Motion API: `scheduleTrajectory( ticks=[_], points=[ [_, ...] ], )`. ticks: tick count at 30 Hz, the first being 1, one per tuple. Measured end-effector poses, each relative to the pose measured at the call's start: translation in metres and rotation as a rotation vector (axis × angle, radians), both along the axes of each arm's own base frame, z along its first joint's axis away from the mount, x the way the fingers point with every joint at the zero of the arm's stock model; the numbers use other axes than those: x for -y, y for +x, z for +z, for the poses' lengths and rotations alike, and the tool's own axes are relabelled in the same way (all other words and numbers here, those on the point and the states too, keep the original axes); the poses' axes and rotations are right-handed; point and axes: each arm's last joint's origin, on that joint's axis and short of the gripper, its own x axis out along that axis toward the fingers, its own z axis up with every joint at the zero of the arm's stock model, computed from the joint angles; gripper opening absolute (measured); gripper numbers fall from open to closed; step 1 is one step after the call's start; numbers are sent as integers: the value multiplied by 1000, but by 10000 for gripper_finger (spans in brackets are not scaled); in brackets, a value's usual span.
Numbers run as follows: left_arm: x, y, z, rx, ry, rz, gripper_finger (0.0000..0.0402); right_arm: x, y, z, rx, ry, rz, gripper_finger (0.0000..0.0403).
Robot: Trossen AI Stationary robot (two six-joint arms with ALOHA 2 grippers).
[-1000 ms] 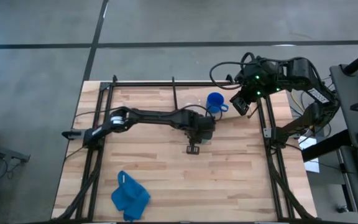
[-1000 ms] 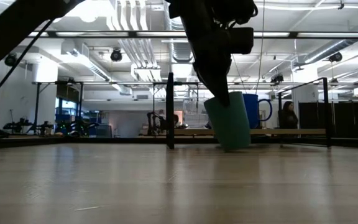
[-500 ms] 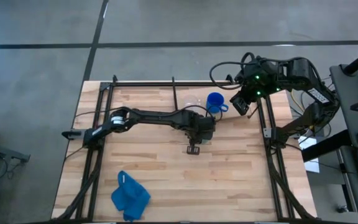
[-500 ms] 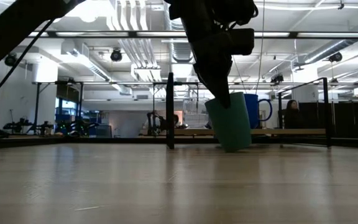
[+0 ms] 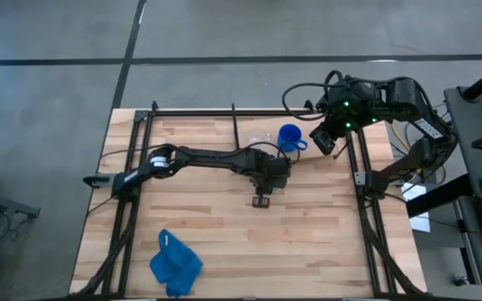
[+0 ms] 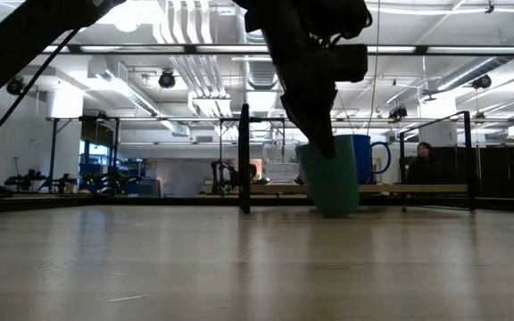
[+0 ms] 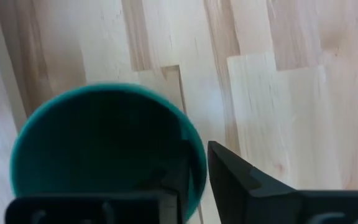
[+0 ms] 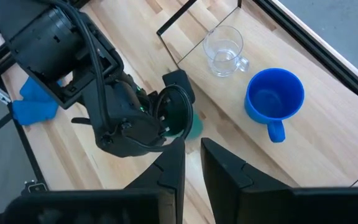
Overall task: Stack small to large cups/mugs on shelf
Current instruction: Put the green cup on the shelf
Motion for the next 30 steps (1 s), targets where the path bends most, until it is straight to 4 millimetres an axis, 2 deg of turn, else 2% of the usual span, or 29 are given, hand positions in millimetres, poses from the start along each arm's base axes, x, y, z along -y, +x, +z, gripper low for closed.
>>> scheduleTrajectory(
  ticks=[30],
  points=[
    [0, 4, 7, 55, 6, 2, 48, 0, 0, 0, -1, -2, 3, 47]
  ],
)
